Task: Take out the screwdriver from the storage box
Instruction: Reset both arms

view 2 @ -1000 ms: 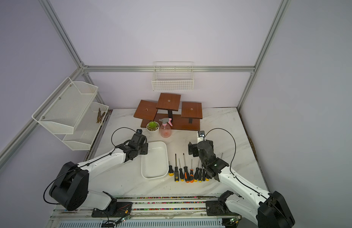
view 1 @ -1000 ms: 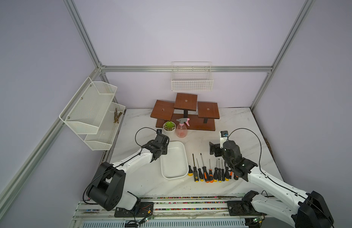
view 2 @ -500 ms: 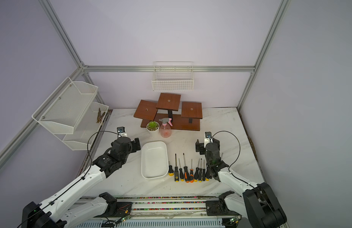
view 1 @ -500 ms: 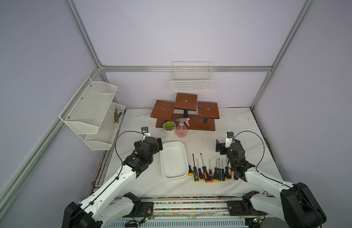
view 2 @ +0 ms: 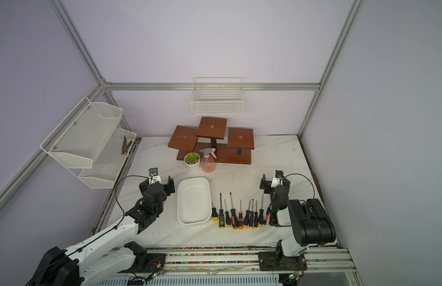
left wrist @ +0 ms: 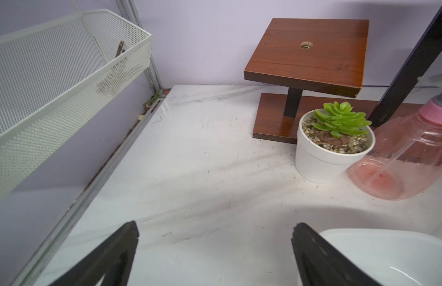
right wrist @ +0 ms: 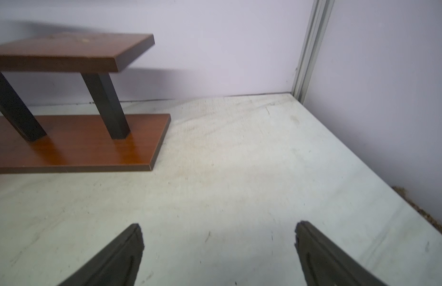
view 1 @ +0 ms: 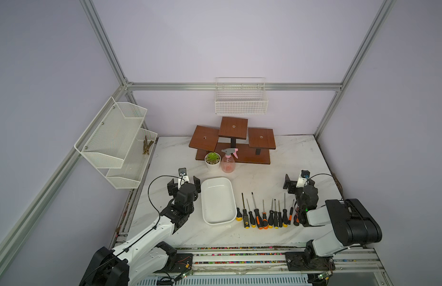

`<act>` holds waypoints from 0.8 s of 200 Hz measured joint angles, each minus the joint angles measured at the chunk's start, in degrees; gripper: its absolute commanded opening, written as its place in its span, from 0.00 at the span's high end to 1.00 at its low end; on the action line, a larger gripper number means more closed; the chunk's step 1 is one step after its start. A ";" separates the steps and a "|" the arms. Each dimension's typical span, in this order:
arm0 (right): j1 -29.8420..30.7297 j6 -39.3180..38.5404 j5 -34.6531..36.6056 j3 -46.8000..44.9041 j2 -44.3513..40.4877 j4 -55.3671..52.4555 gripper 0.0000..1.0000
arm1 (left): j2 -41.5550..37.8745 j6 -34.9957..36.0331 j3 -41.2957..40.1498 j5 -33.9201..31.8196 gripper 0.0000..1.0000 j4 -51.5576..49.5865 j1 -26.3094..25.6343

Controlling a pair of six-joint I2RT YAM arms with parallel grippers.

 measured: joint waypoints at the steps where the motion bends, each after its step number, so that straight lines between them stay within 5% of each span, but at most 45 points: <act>1: 0.00 0.11 -0.04 -0.02 0.04 -0.09 0.00 | 0.11 0.39 -0.35 -0.04 0.00 0.63 0.07; 44: 0.04 1.57 -2.78 6.51 -1.84 -4.24 0.00 | 10.05 10.40 -7.96 -1.68 0.00 23.12 6.21; 95: 0.04 1.53 -3.89 6.32 -0.46 -3.17 0.00 | 36.54 19.17 -8.96 0.44 0.00 52.96 11.13; 160: 0.04 1.55 -3.89 6.19 -0.42 -3.04 0.00 | 32.96 15.50 -9.05 14.67 0.00 56.30 21.24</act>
